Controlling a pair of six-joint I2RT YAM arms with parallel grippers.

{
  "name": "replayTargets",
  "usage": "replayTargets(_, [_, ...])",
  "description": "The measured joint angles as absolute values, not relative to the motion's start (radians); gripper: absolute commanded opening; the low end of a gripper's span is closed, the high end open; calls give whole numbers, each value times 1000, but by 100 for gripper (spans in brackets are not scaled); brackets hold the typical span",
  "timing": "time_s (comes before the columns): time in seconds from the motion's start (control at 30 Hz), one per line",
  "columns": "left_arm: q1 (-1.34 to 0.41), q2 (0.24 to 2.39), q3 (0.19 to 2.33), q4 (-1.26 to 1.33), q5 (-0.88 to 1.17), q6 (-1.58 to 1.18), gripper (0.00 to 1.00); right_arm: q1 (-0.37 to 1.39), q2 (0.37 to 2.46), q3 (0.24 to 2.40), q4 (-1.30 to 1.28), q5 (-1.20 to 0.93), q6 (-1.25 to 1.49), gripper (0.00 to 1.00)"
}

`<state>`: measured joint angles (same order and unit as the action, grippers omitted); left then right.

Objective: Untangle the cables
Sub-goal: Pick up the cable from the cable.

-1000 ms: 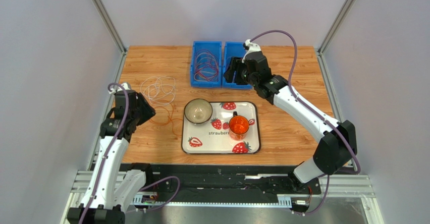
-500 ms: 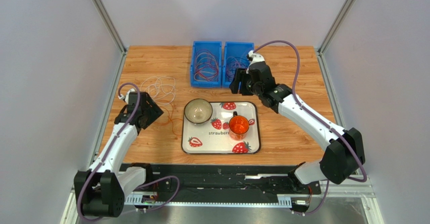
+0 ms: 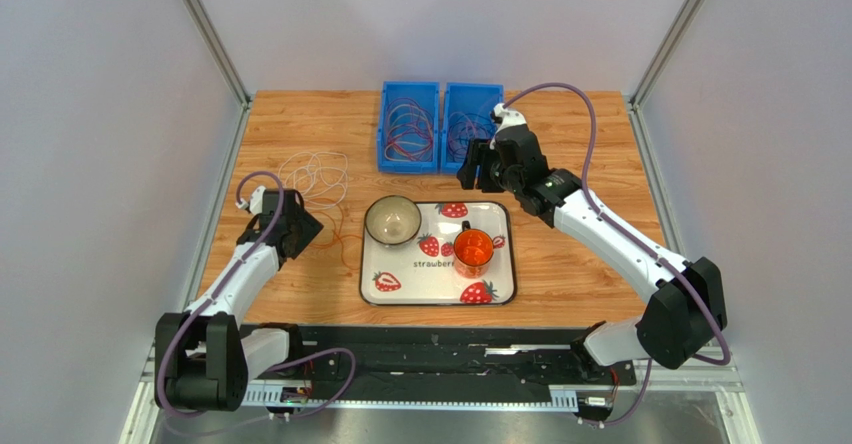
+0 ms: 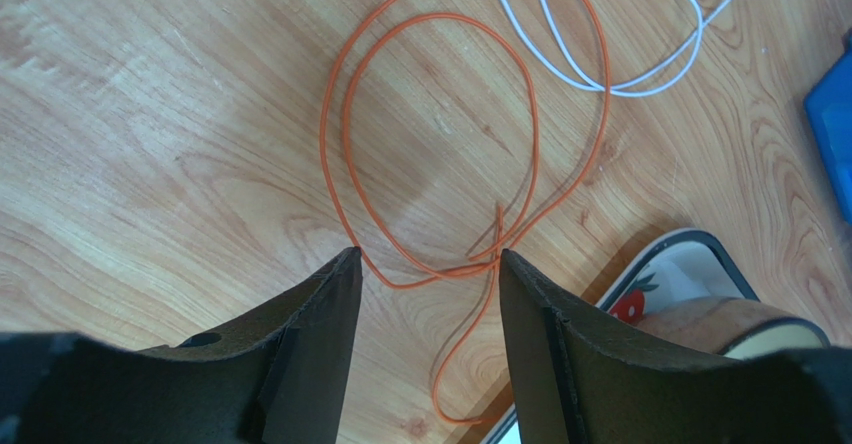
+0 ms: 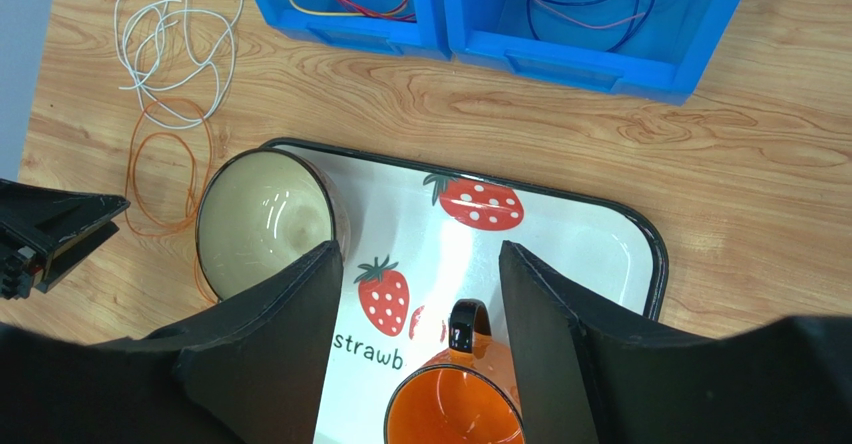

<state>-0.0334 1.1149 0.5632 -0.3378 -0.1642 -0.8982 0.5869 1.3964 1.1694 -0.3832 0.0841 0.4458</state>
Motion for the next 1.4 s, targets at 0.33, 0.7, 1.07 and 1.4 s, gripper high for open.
replayTargets(0.33, [-24, 1249, 543, -272, -159, -947, 54, 587, 1398, 1169, -393, 85, 443, 62])
replayTargets(0.7, [-24, 1275, 553, -251, -158, -963, 60, 587, 1414, 1169, -400, 85, 443, 62])
replayTargets(1.07, [-24, 1054, 550, -332, -167, -970, 57, 587, 1421, 1169, -403, 79, 444, 62])
replayTargets(1.4, [-24, 1250, 542, -295, -136, -989, 54, 587, 1420, 1158, -407, 79, 443, 62])
